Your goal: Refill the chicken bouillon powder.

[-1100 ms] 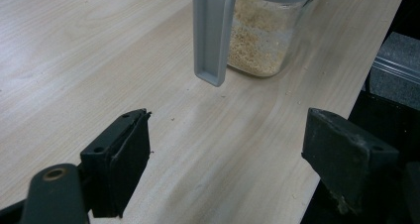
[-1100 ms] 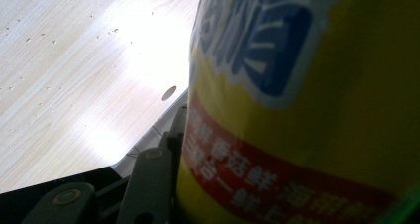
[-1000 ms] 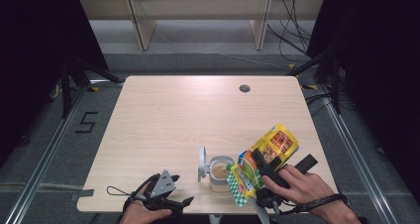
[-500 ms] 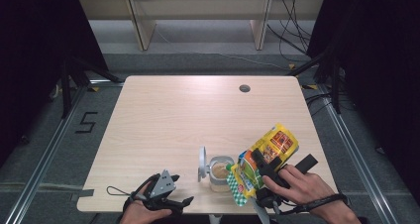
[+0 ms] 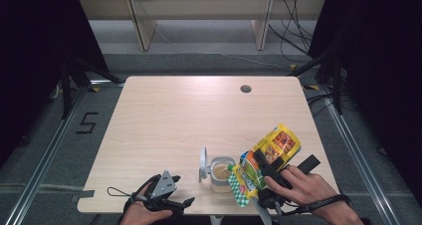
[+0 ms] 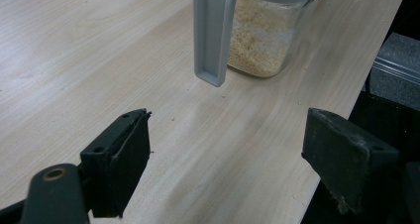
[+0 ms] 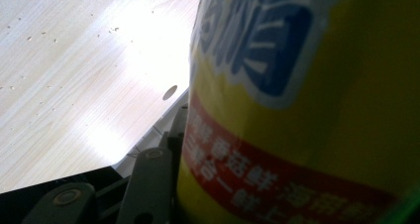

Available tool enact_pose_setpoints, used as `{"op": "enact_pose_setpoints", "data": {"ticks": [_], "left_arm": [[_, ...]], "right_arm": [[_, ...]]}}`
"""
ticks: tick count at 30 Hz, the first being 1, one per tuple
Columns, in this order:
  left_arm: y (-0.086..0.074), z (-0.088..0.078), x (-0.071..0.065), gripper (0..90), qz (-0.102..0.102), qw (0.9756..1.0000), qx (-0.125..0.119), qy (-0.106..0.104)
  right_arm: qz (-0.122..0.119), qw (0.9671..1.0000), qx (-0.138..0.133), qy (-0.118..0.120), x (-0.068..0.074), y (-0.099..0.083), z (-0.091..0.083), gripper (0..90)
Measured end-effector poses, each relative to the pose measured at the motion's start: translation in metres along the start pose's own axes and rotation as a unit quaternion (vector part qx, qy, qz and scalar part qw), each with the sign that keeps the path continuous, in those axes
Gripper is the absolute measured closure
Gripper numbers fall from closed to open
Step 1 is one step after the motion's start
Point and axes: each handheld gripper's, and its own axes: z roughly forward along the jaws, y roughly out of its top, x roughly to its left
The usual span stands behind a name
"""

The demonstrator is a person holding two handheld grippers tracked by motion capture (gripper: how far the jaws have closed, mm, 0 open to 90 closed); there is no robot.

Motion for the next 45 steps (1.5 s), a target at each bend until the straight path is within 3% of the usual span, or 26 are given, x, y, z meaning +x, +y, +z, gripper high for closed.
{"op": "enact_pose_setpoints", "data": {"ticks": [11, 29, 38, 40, 43, 45], "left_arm": [[-0.0001, 0.0000, -0.0004, 18.1, -0.002, 1.0000, -0.001, -0.002], [0.0000, 0.0000, -0.0009, 18.1, -0.004, 1.0000, -0.004, -0.003], [0.0001, -0.0002, -0.0011, 18.1, -0.004, 1.0000, -0.006, -0.005], [0.0007, -0.0004, 0.0004, 18.1, 0.009, 0.9999, -0.005, -0.006], [0.0000, 0.0000, -0.0013, 18.1, -0.007, 0.9999, -0.006, -0.005], [0.0007, -0.0004, 0.0005, 18.0, 0.010, 0.9999, -0.005, -0.006]], "right_arm": [[-0.003, 1.0000, 0.001, -0.008, -0.0014, -0.0005, -0.0007, 62.6], [0.004, 1.0000, -0.002, -0.002, -0.0004, -0.0006, -0.0012, 63.1], [-0.006, 1.0000, -0.003, 0.001, -0.0024, -0.0012, -0.0011, 63.1], [0.000, 1.0000, -0.003, -0.004, -0.0007, -0.0012, -0.0014, 63.2], [0.002, 1.0000, -0.005, 0.001, -0.0007, -0.0014, -0.0014, 63.2], [-0.003, 1.0000, -0.004, -0.002, -0.0015, -0.0012, -0.0013, 63.2]]}}
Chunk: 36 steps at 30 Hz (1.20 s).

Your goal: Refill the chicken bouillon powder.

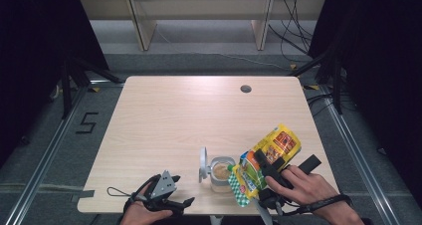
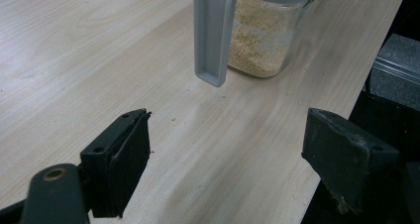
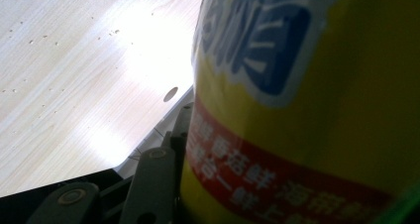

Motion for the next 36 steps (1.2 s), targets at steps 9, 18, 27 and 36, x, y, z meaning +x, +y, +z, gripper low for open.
{"op": "enact_pose_setpoints", "data": {"ticks": [9, 18, 27, 36], "left_arm": [[-0.0001, 0.0002, -0.0001, 18.1, -0.002, 1.0000, -0.001, 0.001], [-0.0007, 0.0003, -0.0017, 18.1, -0.016, 0.9999, 0.000, 0.002], [-0.0001, 0.0002, -0.0001, 18.1, -0.001, 1.0000, -0.001, 0.001], [0.0000, 0.0000, 0.0000, 18.1, -0.001, 1.0000, 0.000, 0.000]], "right_arm": [[0.007, 1.0000, 0.000, -0.001, 0.0019, 0.0000, -0.0005, 63.2], [0.012, 0.9999, 0.002, -0.003, 0.0019, -0.0004, -0.0004, 63.2], [0.008, 1.0000, 0.002, -0.005, 0.0019, -0.0002, -0.0010, 63.3], [0.005, 1.0000, -0.004, -0.006, 0.0016, -0.0009, -0.0001, 63.3]]}}
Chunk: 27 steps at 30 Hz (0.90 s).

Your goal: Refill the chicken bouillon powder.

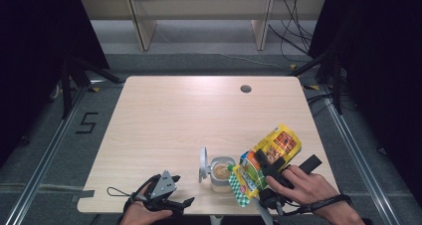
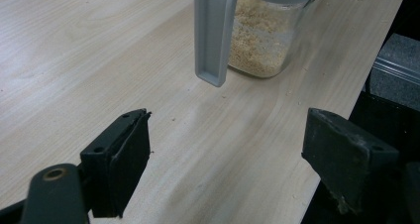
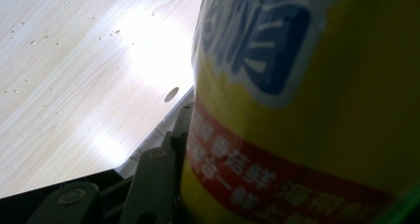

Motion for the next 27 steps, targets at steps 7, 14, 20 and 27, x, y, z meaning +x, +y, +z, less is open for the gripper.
{"op": "enact_pose_setpoints", "data": {"ticks": [7, 14, 20, 27], "left_arm": [[-0.0005, 0.0008, -0.0001, 18.0, 0.001, 1.0000, -0.005, 0.005], [0.0000, 0.0000, -0.0001, 18.1, -0.001, 1.0000, 0.000, 0.000], [-0.0007, 0.0001, -0.0014, 18.1, -0.015, 0.9999, 0.000, 0.002], [-0.0007, 0.0000, -0.0011, 18.0, -0.013, 0.9999, 0.001, 0.005]], "right_arm": [[0.003, 1.0000, 0.000, 0.007, 0.0001, -0.0009, 0.0000, 63.3], [-0.001, 1.0000, 0.003, 0.006, -0.0015, -0.0002, -0.0005, 63.3], [0.000, 1.0000, 0.001, 0.001, -0.0013, -0.0011, -0.0004, 63.3], [0.002, 1.0000, 0.001, 0.001, -0.0010, -0.0009, -0.0006, 63.3]]}}
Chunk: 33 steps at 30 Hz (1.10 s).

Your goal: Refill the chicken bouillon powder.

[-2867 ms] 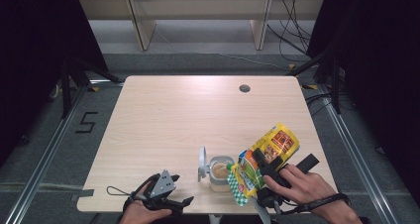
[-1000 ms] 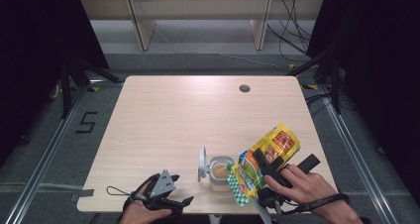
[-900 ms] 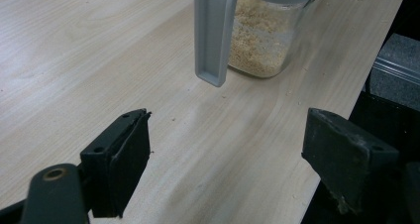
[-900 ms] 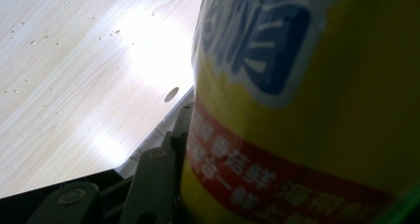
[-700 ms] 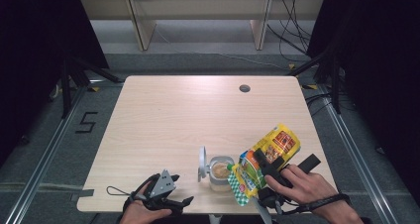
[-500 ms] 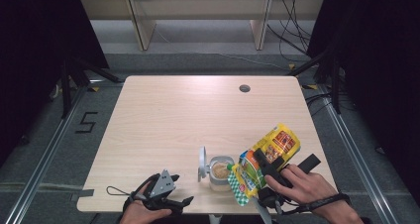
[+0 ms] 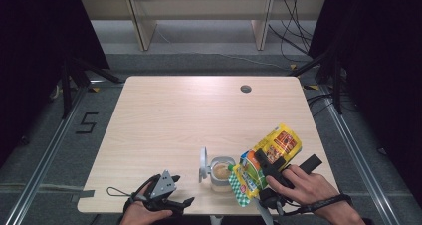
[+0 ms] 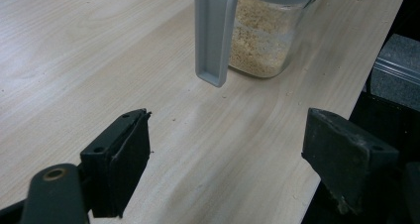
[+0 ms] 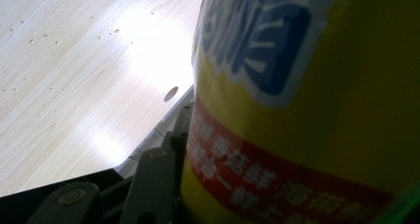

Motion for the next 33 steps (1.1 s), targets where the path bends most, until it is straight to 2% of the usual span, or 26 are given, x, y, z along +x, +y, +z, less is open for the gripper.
{"op": "enact_pose_setpoints", "data": {"ticks": [1, 24, 25, 26, 29, 33], "left_arm": [[-0.0005, 0.0011, -0.0005, 18.0, -0.001, 1.0000, -0.007, 0.005], [-0.0001, -0.0001, -0.0006, 18.1, -0.001, 1.0000, -0.002, 0.005], [0.0001, -0.0002, -0.0005, 18.1, -0.001, 1.0000, -0.001, 0.005], [0.0001, -0.0003, -0.0004, 18.1, -0.001, 1.0000, -0.001, 0.005], [0.0001, -0.0003, -0.0004, 18.1, 0.000, 1.0000, -0.001, 0.005], [0.0001, -0.0002, -0.0005, 18.0, -0.001, 1.0000, -0.001, 0.005]], "right_arm": [[-0.003, 1.0000, -0.001, 0.001, -0.0004, -0.0002, 0.0003, 63.3], [-0.002, 1.0000, 0.000, 0.004, -0.0013, -0.0013, 0.0001, 63.3], [-0.008, 1.0000, -0.001, 0.005, -0.0023, -0.0012, 0.0005, 63.3], [-0.002, 1.0000, 0.001, 0.003, -0.0012, -0.0013, 0.0000, 63.3], [-0.007, 1.0000, -0.003, 0.000, -0.0009, -0.0009, 0.0004, 63.3], [0.000, 1.0000, 0.002, 0.003, -0.0001, -0.0008, 0.0004, 63.3]]}}
